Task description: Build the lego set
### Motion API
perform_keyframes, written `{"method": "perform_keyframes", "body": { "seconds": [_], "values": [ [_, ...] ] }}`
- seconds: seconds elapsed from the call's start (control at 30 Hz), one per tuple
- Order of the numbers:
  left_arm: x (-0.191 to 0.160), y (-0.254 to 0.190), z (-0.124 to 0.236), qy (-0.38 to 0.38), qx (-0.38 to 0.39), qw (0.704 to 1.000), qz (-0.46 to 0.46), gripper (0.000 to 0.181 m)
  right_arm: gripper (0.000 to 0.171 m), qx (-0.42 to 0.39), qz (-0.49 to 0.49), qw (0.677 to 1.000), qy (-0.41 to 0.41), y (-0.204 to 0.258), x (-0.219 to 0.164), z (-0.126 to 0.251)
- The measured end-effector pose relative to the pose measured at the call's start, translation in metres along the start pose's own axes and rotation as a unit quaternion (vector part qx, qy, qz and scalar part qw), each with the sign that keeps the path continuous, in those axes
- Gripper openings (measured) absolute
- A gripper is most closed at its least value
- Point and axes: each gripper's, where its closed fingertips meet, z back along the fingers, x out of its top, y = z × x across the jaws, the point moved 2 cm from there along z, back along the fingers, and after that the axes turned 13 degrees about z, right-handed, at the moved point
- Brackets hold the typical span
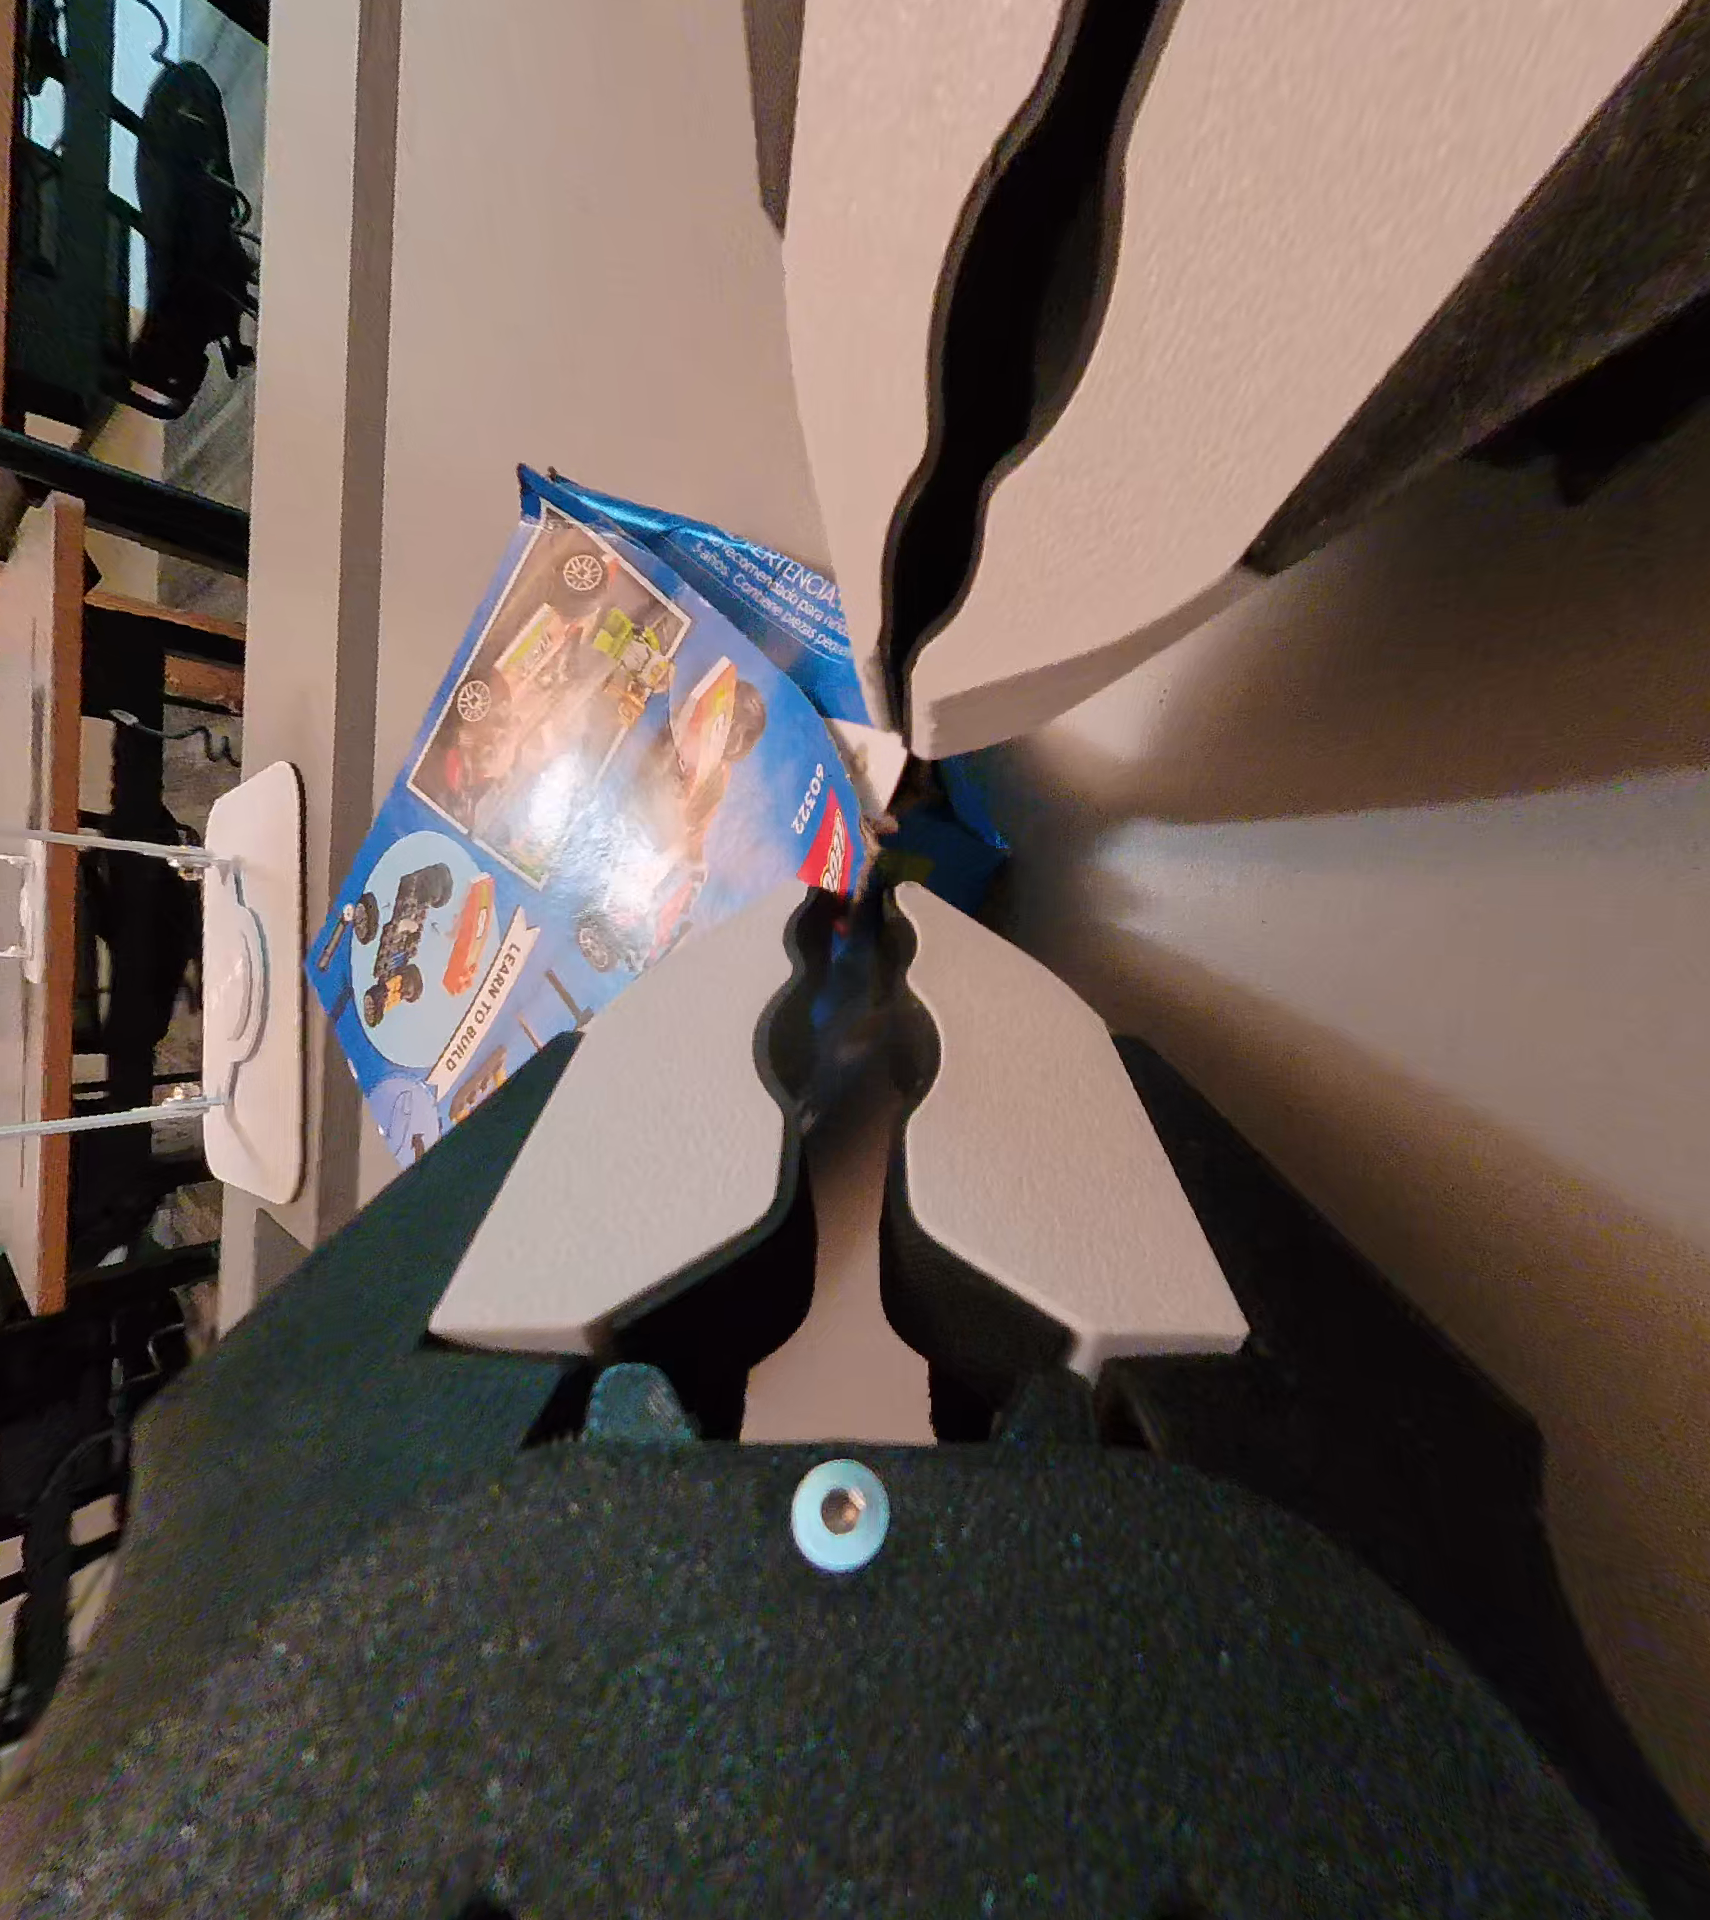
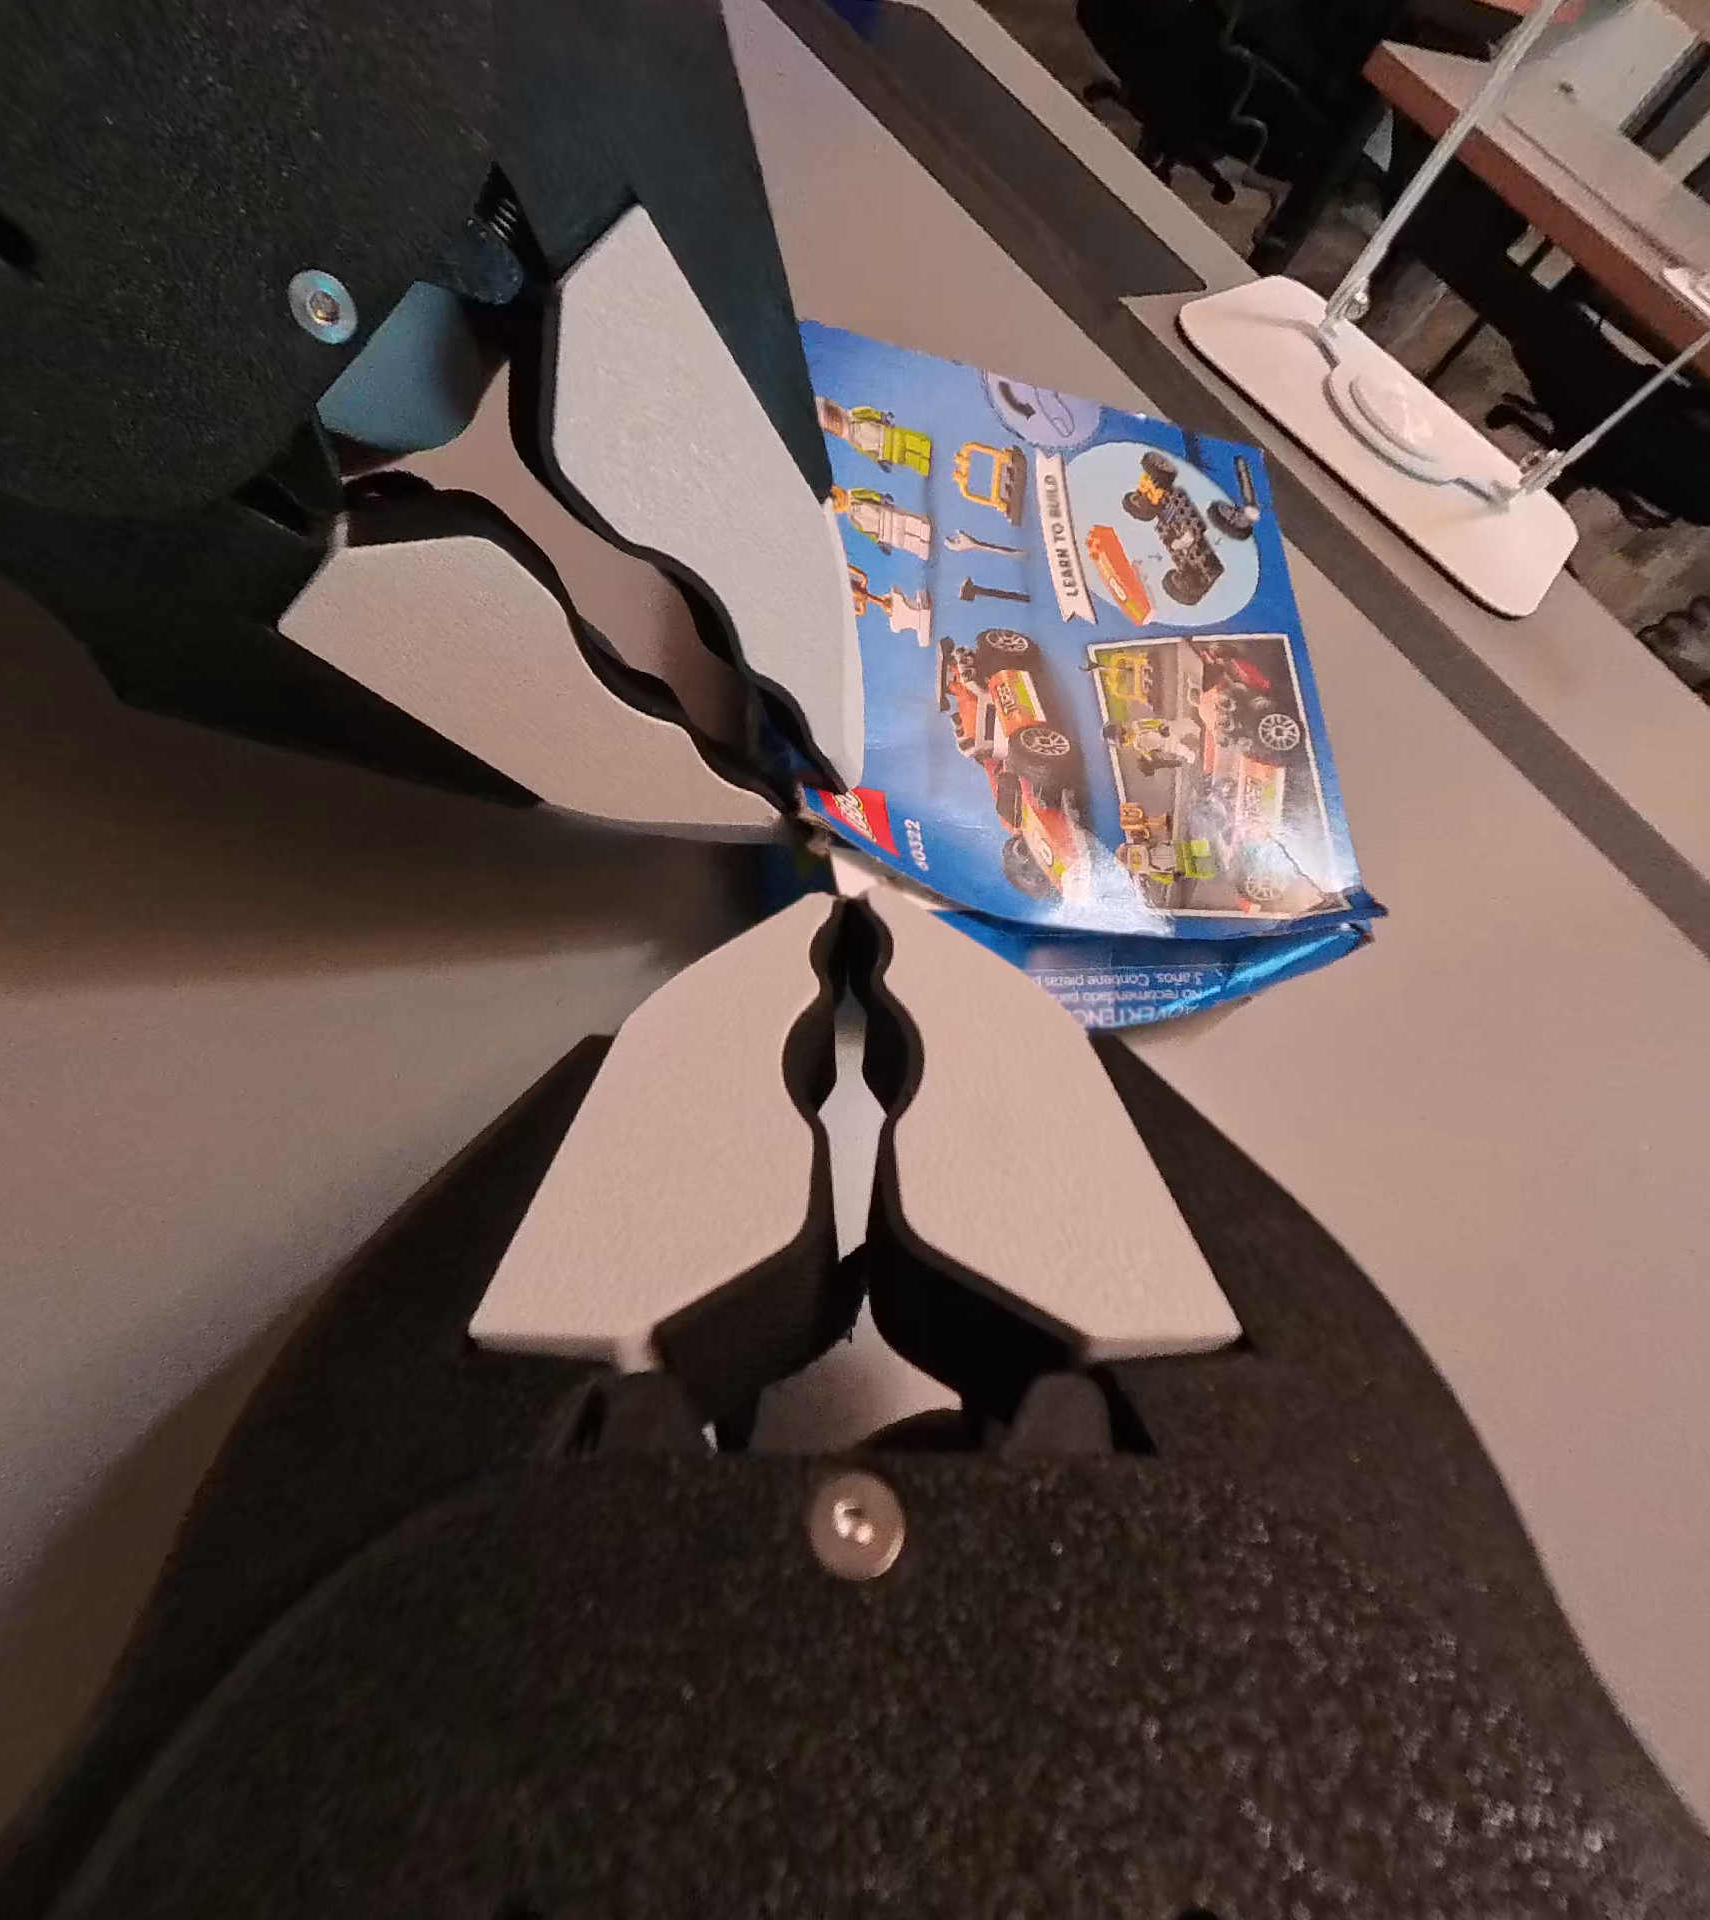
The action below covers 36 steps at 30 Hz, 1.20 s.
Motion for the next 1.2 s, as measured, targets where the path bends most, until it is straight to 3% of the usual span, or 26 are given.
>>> {"method": "perform_keyframes", "body": {
  "seconds": [0.03, 0.4, 0.63, 0.73, 0.87, 0.93, 1.0, 1.1, 1.2],
  "values": [
    [0.001, -0.001, 0.000, -0.001, 0.005, 1.000, -0.009, 0.010, 0.000, -0.001, 0.001, 1.000, 0.001, 0.000, -0.001, 0.001],
    [0.003, 0.004, 0.002, -0.006, 0.027, 0.999, -0.037, 0.015, 0.002, -0.015, 0.012, 1.000, 0.002, -0.004, -0.001, 0.003],
    [0.006, 0.008, 0.002, -0.013, 0.044, 0.997, -0.062, 0.019, 0.027, -0.015, 0.023, 0.999, 0.038, -0.011, 0.003, -0.003],
    [0.008, 0.009, 0.003, -0.019, 0.045, 0.997, -0.066, 0.025, 0.024, -0.021, 0.044, 0.997, 0.057, -0.013, 0.003, -0.009],
    [0.012, 0.010, 0.005, -0.028, 0.041, 0.997, -0.063, 0.030, 0.004, -0.043, 0.065, 0.995, 0.064, -0.017, 0.004, -0.009],
    [0.013, 0.012, 0.005, -0.034, 0.041, 0.997, -0.058, 0.030, 0.003, -0.038, 0.024, 0.998, 0.050, -0.019, 0.000, -0.008],
    [0.014, 0.017, 0.004, -0.034, 0.051, 0.996, -0.063, 0.033, 0.003, 0.010, -0.084, 0.996, 0.019, -0.020, -0.003, -0.004],
    [0.020, 0.014, 0.001, -0.048, 0.042, 0.995, -0.078, 0.035, 0.004, 0.080, -0.235, 0.969, -0.019, -0.027, -0.011, 0.002],
    [0.018, 0.011, -0.007, -0.032, 0.040, 0.993, -0.105, 0.033, 0.004, 0.116, -0.320, 0.940, -0.031, -0.034, -0.019, 0.005]
  ]
}}
